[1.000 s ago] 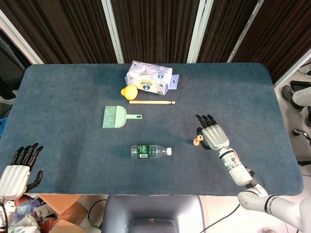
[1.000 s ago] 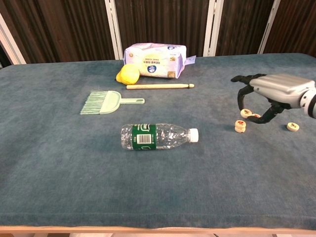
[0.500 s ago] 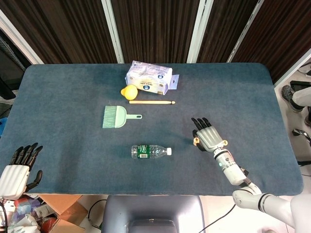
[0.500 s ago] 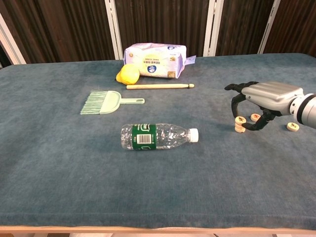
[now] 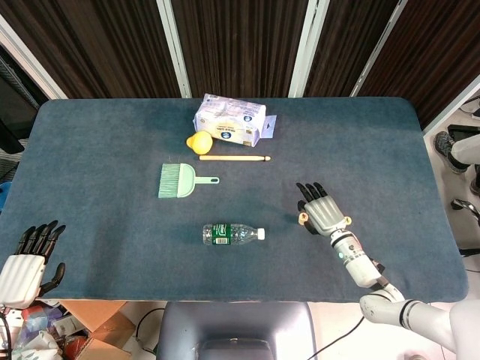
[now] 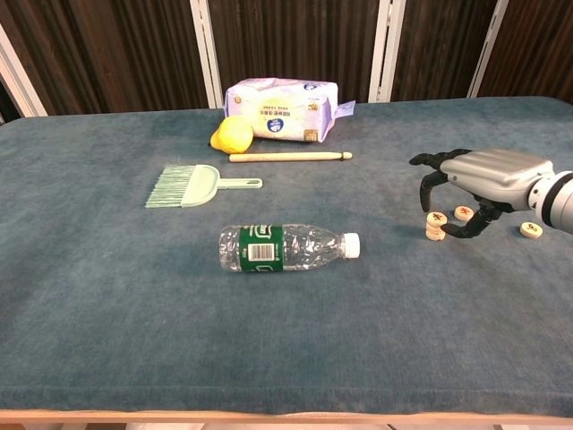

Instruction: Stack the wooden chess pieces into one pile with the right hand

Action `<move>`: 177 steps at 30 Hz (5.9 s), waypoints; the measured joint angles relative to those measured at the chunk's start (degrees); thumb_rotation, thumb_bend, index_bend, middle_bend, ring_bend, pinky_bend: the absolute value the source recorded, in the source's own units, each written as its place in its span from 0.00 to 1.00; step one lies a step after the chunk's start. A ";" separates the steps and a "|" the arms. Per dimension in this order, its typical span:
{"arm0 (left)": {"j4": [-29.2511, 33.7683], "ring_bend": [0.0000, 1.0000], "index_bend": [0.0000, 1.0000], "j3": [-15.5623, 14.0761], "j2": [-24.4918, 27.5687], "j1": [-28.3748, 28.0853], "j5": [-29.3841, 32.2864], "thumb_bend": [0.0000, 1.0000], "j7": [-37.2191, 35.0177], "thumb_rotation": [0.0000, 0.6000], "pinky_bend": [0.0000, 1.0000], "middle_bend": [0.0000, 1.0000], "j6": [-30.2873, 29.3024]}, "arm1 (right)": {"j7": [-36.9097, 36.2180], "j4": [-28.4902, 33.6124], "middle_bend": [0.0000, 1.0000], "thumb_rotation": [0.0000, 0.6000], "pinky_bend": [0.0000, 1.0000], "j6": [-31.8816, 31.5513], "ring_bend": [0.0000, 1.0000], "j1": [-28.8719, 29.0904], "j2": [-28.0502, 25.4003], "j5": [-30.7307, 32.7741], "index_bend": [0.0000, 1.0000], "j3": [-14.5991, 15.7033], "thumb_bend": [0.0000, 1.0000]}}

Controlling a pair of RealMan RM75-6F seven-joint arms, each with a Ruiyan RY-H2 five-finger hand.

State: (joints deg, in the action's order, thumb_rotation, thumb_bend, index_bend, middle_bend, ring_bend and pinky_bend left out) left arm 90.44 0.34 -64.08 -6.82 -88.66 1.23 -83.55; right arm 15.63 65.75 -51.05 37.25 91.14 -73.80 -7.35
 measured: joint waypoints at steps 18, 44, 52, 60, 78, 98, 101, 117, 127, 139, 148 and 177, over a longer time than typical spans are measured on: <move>0.01 0.00 0.00 -0.11 -0.06 0.02 -0.39 0.50 -0.02 1.00 0.00 0.00 -0.10 | -4.59 1.01 0.03 1.00 0.00 -11.54 0.00 -8.23 -5.99 -6.03 0.50 5.26 0.48; 0.17 0.00 0.00 0.29 -0.41 -0.15 0.88 0.50 0.83 1.00 0.00 0.00 0.59 | -11.09 -14.24 0.03 1.00 0.00 -3.68 0.00 -7.95 0.32 -3.61 0.57 3.92 0.48; 0.20 0.00 0.00 0.18 -0.29 -0.10 0.57 0.50 0.44 1.00 0.00 0.00 0.41 | -10.30 -14.18 0.03 1.00 0.00 -3.38 0.00 -8.14 0.48 -3.31 0.62 3.63 0.48; 0.03 0.00 0.00 0.27 -0.31 -0.18 0.80 0.50 0.34 1.00 0.00 0.00 0.61 | -10.76 -11.03 0.03 1.00 0.00 -6.02 0.00 -8.53 -0.90 -4.02 0.64 2.90 0.48; -0.02 0.00 0.00 0.33 -0.18 -0.20 0.79 0.50 -0.04 1.00 0.00 0.00 0.54 | -3.37 2.90 0.03 1.00 0.00 -5.50 0.00 -3.68 -4.50 -3.02 0.64 -1.42 0.48; 0.08 0.00 0.00 0.29 0.25 0.26 0.45 0.50 -0.54 1.00 0.00 0.00 -0.34 | 2.69 4.27 0.03 1.00 0.00 -0.48 0.00 0.32 -1.81 2.12 0.63 -1.09 0.48; 0.09 0.00 0.00 0.28 0.19 0.24 0.48 0.50 -0.45 1.00 0.00 0.00 -0.27 | 2.84 4.30 0.03 1.00 0.00 -0.78 0.00 0.12 -2.08 2.11 0.63 -0.77 0.48; 0.15 0.00 0.00 0.30 0.24 0.29 0.47 0.50 -0.47 1.00 0.00 0.00 -0.35 | 2.87 3.46 0.03 1.00 0.00 -0.52 0.00 0.59 -1.50 2.55 0.54 -0.35 0.48; 0.14 0.00 0.00 0.28 0.29 0.39 0.22 0.50 -0.74 1.00 0.00 0.00 -0.62 | 2.47 4.46 0.03 1.00 0.00 -1.59 0.00 0.24 -2.21 2.50 0.50 -0.16 0.48; 0.19 0.00 0.00 0.25 0.12 0.33 -0.05 0.50 -0.41 1.00 0.00 0.00 -0.63 | -0.04 0.80 0.03 1.00 0.00 -3.11 0.00 -1.60 -3.71 2.93 0.50 -0.17 0.48; 0.21 0.00 0.00 0.40 -0.10 0.22 0.45 0.50 0.12 1.00 0.00 0.00 -0.28 | -1.20 -6.94 0.03 1.00 0.00 1.08 0.00 -0.15 -0.32 4.19 0.50 -0.27 0.48; 0.12 0.00 0.00 0.42 0.02 0.42 0.37 0.50 -0.42 1.00 0.00 0.00 -0.64 | -2.41 -12.78 0.03 1.00 0.00 4.70 0.00 1.69 3.71 4.44 0.56 -0.60 0.48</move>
State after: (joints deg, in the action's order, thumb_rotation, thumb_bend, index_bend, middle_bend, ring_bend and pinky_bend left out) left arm 90.56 0.77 -64.05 -6.40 -88.29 0.81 -84.19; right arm 13.22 52.97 -46.35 38.94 94.85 -69.36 -7.95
